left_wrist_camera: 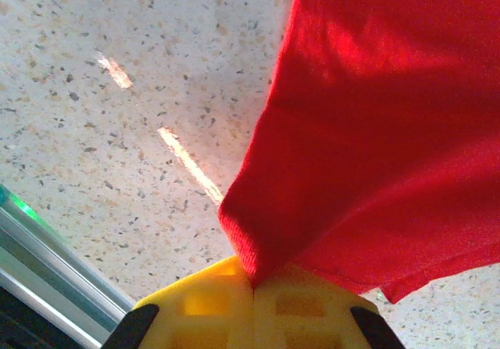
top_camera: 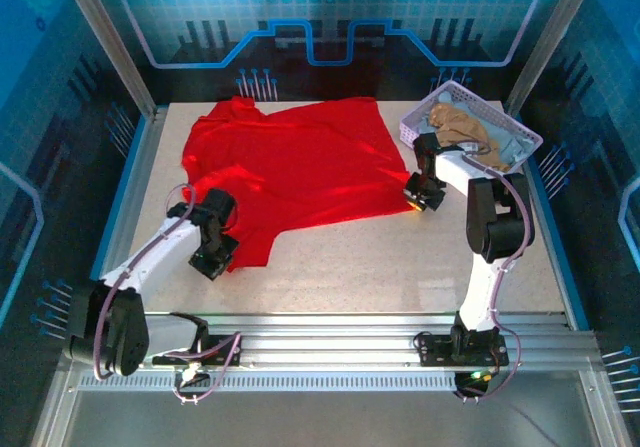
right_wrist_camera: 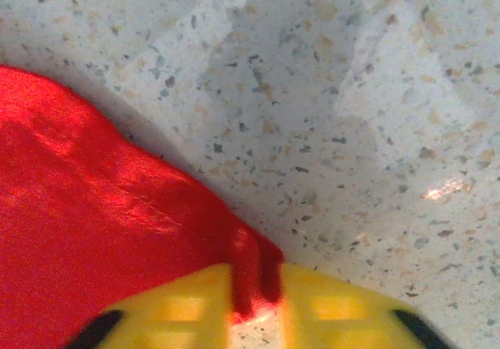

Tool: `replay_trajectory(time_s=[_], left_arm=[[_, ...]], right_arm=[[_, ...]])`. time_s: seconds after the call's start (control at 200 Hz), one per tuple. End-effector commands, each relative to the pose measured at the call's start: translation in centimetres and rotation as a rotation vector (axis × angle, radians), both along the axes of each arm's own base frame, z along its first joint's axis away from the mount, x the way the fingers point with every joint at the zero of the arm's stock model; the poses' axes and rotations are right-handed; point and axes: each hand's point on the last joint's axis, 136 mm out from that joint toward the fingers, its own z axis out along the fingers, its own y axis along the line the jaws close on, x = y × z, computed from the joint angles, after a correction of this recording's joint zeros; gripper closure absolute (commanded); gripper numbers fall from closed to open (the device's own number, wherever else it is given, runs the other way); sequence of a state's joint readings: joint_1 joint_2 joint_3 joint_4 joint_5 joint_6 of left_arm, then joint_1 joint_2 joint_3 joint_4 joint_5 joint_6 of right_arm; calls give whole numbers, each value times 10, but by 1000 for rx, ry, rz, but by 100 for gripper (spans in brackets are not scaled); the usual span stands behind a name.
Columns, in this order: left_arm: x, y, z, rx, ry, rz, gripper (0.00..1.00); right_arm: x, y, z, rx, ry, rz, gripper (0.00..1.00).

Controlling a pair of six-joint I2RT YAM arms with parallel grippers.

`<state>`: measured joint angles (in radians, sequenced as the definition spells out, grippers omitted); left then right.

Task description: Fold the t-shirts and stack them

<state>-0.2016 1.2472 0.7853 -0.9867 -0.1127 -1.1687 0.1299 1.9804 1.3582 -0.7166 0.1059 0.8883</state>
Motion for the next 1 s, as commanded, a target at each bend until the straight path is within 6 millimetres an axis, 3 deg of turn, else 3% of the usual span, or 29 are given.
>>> replay_trajectory(time_s=[0.0,0.115,0.305,0.435,0.525,0.715,0.87,0.995], left_arm=[[-27,14,4,54,55,18,100],[-48,23,11,82,52,86,100],[-94,28,11,63,67,212,100],[-103,28,13,44,26,213,100],[-79,26,25,32,-82,140,100],[-16,27,71,89,-257,20,100],[40,22,95,78,-316,-17,100],[77,27,103,69,-330,-24,100]], right_arm=[[-18,-2,7,-37,32,3,100],[-44,1,23,-50,45,37,100],[-112,1,32,-76,108,98,100],[-149,4,39,-61,115,137,100],[-156,8,44,-38,90,153,100],[-142,9,61,-42,66,161,100],[-119,15,69,-17,70,151,100],[-94,13,76,-14,50,136,100]])
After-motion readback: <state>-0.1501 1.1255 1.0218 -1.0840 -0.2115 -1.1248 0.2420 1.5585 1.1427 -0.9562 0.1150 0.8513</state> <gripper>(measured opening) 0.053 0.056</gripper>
